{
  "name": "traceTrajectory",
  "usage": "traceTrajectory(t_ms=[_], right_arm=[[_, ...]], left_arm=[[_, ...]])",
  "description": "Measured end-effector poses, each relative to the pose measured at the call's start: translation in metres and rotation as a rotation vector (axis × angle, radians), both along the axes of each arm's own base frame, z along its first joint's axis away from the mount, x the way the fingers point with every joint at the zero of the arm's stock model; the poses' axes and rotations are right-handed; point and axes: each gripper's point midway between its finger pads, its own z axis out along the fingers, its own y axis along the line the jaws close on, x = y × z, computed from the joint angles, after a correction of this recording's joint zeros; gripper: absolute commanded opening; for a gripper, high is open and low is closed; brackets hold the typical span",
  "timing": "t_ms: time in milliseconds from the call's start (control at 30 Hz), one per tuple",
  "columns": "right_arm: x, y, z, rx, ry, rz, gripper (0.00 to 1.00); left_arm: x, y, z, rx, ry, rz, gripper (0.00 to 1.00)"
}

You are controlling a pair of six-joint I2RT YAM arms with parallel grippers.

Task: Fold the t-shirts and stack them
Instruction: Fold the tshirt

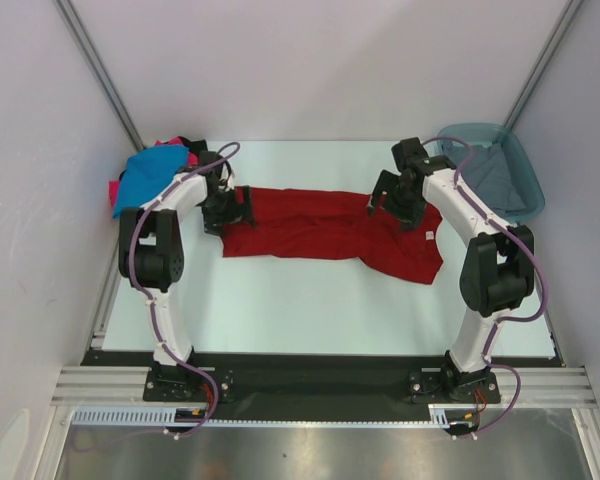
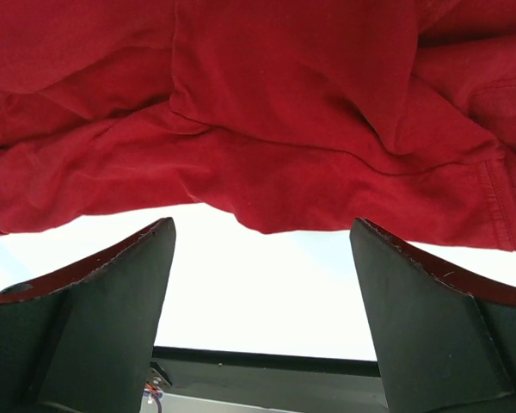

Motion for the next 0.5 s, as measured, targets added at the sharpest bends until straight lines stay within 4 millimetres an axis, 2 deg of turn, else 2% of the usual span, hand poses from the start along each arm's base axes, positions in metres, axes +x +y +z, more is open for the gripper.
traceTrajectory(t_ms=[133,200,233,300,333,400,467,500], right_arm=[[0.0,0.001,0.0,0.001,0.001,-0.002,0.88],[0.0,0.001,0.0,0.002,0.001,-0.003,0.88],[0.0,0.002,0.0,0.003,0.001,-0.003,0.88],[-0.001,0.002,0.0,0.003,0.001,-0.002,0.88],[-0.001,0.002,0.0,0.003,0.001,-0.002,0.88],[-0.001,0.002,0.0,0.003,0.002,-0.002,0.88],[-0.001,0.003,0.0,0.003,0.001,-0.002,0.88],[-0.001,0.003,0.0,0.004,0.001,-0.003,0.88]], left_arm=[[-0.003,0.014,-0.003,0.083,0.008,0.013,1.0],[-0.007,0.02,-0.004,0.117,0.01,0.016,0.94],[-0.009,0.022,-0.004,0.127,0.012,0.018,0.81],[-0.013,0.027,-0.006,0.151,0.017,0.021,0.66],[-0.015,0.029,-0.006,0.159,0.019,0.02,0.49],[-0.018,0.031,-0.006,0.172,0.02,0.022,0.33],[-0.019,0.032,-0.004,0.177,0.018,0.022,0.01],[-0.02,0.032,-0.003,0.177,0.014,0.021,0.0]])
